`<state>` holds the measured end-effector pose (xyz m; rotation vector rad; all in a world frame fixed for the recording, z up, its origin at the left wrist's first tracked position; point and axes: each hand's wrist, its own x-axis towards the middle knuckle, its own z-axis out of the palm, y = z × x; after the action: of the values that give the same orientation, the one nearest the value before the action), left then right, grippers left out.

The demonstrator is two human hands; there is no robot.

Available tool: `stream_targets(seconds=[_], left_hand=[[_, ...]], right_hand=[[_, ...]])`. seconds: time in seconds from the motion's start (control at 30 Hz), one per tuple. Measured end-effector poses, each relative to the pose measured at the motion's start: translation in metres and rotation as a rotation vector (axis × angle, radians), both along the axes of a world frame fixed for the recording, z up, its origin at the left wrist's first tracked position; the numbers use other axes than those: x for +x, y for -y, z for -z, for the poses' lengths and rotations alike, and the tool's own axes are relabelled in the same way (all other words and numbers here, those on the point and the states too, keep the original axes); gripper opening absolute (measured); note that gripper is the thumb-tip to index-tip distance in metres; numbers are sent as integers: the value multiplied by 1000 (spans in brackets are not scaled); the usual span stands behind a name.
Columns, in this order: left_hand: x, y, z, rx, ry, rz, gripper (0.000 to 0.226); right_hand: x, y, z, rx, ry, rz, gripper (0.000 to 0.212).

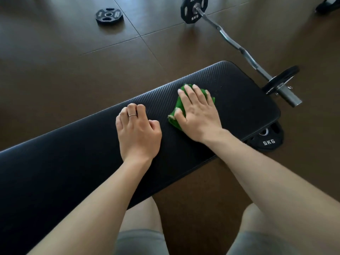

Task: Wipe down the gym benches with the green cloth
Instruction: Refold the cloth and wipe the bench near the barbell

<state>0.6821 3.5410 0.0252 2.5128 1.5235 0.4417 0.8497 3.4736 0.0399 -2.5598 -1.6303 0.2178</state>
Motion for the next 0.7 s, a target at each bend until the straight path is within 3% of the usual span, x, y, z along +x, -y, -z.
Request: stream_targets(seconds=[0.13, 0.4, 0.7], left_hand=[[0, 2, -1, 8, -4, -12, 27], [0, 5, -2, 22, 3, -12, 30], [1, 3, -2, 24, 20, -36, 30]], right_hand=[[12, -40, -4, -35, -24, 14, 66], [-21, 25, -4, -25, -69, -254, 68], [-12, -71, -1, 27, -76, -192, 66]])
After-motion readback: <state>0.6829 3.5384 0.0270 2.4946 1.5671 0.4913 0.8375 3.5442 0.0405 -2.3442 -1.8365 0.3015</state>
